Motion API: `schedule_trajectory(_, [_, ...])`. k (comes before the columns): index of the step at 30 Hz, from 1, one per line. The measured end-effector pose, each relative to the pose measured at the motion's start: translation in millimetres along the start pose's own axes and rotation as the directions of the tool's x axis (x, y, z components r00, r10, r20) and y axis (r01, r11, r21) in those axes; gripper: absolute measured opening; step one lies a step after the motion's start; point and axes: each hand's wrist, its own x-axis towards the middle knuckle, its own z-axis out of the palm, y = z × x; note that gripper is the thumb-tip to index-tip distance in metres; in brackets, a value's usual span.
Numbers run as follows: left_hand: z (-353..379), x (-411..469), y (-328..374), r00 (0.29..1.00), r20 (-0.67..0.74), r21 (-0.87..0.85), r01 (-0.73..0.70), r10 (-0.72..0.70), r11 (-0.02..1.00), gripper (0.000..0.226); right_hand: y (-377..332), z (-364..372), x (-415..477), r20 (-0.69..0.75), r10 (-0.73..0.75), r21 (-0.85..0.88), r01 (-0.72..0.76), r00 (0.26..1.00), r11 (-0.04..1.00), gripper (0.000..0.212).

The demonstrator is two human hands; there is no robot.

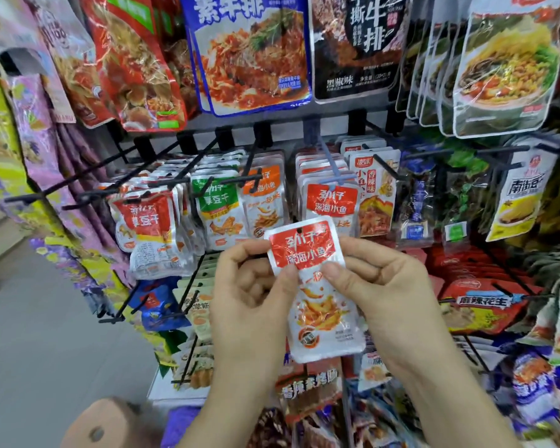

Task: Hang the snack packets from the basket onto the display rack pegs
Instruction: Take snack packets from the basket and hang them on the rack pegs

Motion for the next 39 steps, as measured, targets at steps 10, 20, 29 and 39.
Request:
schedule_trajectory(10, [5, 7, -2, 0.991, 0.131, 0.133, -0.001, -0.017, 0.991, 0.038, -2, 1, 17, -0.064, 0.040, 0.045, -0.037, 0.997, 0.998, 0.010])
schedule_trajectory(20, [41, 57, 12, 0.984, 0.167, 0.130, 0.035, -0.056, 0.991, 0.006, -3, 2, 41, -0.318, -0.236, -0.177, 0.187, 0.918, 0.966, 0.010])
schedule_trajectory(29, [55, 71, 0, 0.983, 0.132, 0.041, 0.125, -0.130, 0.991, 0.005, 0, 4, 64, -0.361, -0.268, -0.154, 0.227, 0.893, 0.962, 0.022])
schedule_trajectory(39, [60, 73, -9, 0.998, 0.022, 0.085, 0.055, -0.057, 0.995, 0.005, 10, 1, 75, -0.398, -0.324, -0.214, 0.257, 0.858, 0.943, 0.014])
